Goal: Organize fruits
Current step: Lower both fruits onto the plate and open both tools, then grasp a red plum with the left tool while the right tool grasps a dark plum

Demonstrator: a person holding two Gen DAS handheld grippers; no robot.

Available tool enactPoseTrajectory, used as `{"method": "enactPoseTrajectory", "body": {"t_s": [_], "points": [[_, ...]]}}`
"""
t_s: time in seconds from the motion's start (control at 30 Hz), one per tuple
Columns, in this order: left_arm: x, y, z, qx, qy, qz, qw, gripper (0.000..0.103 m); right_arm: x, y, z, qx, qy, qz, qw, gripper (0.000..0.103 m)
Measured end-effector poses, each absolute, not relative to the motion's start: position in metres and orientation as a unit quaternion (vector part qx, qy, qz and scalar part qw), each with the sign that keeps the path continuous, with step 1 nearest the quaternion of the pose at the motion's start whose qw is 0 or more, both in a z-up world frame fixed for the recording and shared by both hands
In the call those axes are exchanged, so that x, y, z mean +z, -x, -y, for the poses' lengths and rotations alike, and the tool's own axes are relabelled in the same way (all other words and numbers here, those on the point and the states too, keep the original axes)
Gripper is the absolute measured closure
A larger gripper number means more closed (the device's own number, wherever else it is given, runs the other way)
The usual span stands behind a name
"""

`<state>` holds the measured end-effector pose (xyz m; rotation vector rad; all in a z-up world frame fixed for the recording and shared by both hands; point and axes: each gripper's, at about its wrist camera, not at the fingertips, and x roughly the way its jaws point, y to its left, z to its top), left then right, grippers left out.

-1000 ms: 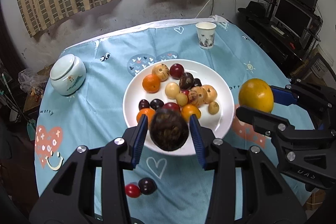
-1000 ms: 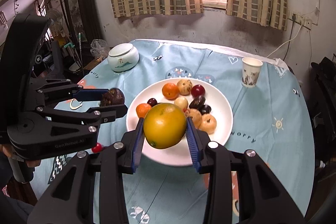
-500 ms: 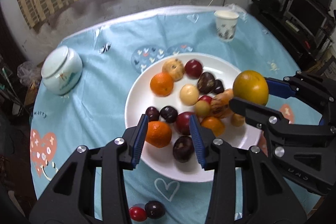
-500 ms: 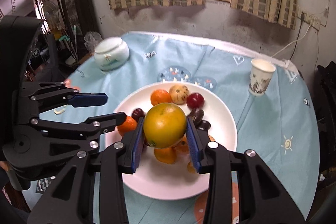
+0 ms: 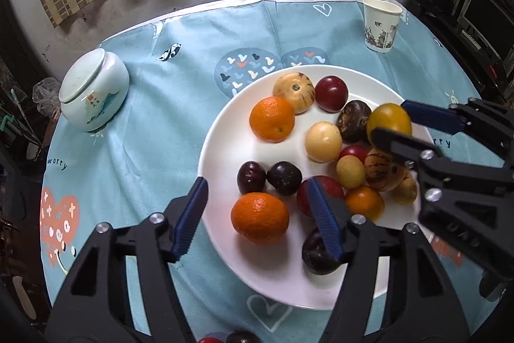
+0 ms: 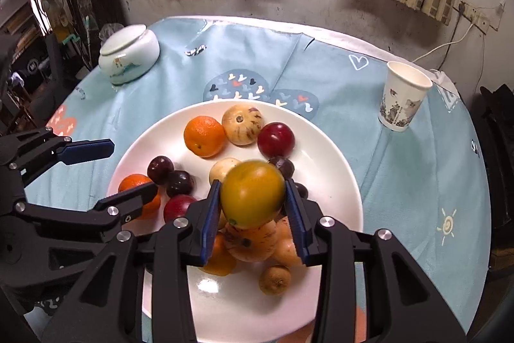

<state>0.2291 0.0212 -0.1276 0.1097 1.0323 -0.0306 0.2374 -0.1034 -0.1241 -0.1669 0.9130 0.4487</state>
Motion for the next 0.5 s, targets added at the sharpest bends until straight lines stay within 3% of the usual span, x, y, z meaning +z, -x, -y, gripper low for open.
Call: {"method": "enactPoseTrajectory", "body": {"t_s": [0.07, 0.1, 0.13, 0.33, 0.5], "points": [[-0.128, -0.228, -0.022, -0.012, -0.051, -0.495, 0.867, 0.036, -0.118, -0.232, 0.110, 0.221, 0.066, -0.431, 0.872, 0.059], [-0.127, -0.226, -0.023, -0.012, -0.049, -0.495, 0.867, 0.033, -0.115, -0.228, 0.112, 0.227, 0.057, -0.426, 0.874, 0.042], [-0.126, -0.224, -0.023, -0.011, -0.050, -0.494, 0.868, 0.031, -0.111, -0.224, 0.114, 0.227, 0.052, -0.417, 0.879, 0.035], [-0.111, -0.199, -0.029, -0.008, -0.046, -0.481, 0.876, 0.026, -0.097, -0.182, 0.123, 0.239, 0.032, -0.411, 0.879, 0.035], [-0.102, -0.163, -0.042, -0.005, -0.031, -0.479, 0.877, 0.021, -0.131, -0.116, 0.131, 0.254, -0.007, -0.472, 0.844, 0.035]]}}
